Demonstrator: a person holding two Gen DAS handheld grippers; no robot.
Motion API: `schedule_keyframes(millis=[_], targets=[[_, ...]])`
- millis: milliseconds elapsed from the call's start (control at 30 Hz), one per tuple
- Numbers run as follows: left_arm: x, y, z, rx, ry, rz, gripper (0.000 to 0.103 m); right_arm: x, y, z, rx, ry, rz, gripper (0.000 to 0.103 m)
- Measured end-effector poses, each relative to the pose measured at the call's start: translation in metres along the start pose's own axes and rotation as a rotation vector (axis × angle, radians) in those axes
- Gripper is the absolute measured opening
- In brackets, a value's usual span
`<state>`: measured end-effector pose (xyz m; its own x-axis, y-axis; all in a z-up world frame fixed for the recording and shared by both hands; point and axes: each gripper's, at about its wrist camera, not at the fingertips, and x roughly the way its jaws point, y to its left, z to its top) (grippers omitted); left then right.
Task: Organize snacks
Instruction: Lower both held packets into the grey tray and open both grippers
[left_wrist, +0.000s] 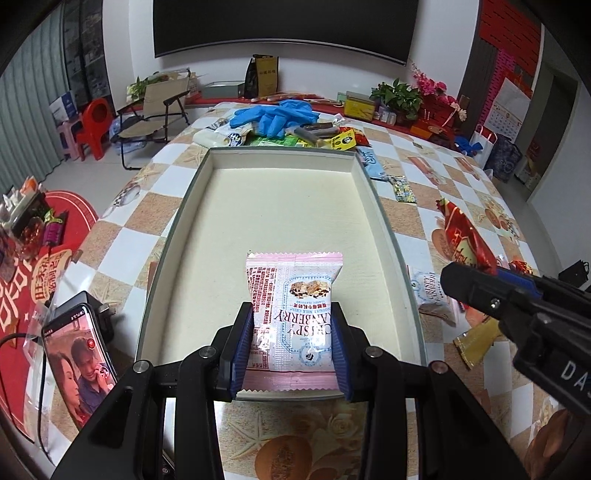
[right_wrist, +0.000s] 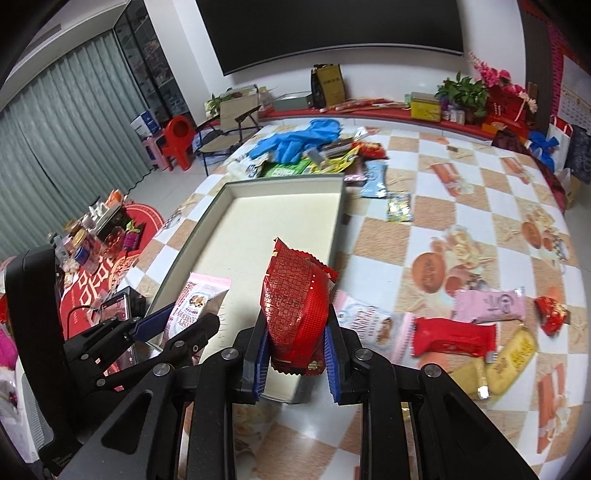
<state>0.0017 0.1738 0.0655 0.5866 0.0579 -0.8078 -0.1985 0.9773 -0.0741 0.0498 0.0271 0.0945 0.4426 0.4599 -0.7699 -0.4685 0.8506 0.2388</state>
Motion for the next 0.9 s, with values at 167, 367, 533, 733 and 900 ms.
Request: schedule_keyframes(millis=[167, 367, 533, 733, 900], targets=[[0.02, 0.011, 0.002, -0.033, 0.044, -0.01, 0.042, 0.015, 0.006, 0.0, 0.001, 0.024, 0.002, 0.026], [0.039, 0.026, -0.013, -0.06, 0.099, 0.013, 0.042, 0.044, 0.012, -0.01, 0.001, 0.083, 0.005, 0.026], [0.036, 0.022, -0.024, -0.037, 0.093, 0.016, 0.042, 0.054, 0.009, -0.026, 0.012, 0.117, 0.017, 0.026], [0.029, 0.02, -0.033, -0.026, 0.094, 0.008, 0.042, 0.048, 0.011, -0.04, 0.012, 0.119, 0.028, 0.026], [0.018, 0.022, -0.034, -0.039, 0.082, -0.002, 0.042, 0.04, 0.012, -0.051, 0.027, 0.111, 0.051, 0.026]])
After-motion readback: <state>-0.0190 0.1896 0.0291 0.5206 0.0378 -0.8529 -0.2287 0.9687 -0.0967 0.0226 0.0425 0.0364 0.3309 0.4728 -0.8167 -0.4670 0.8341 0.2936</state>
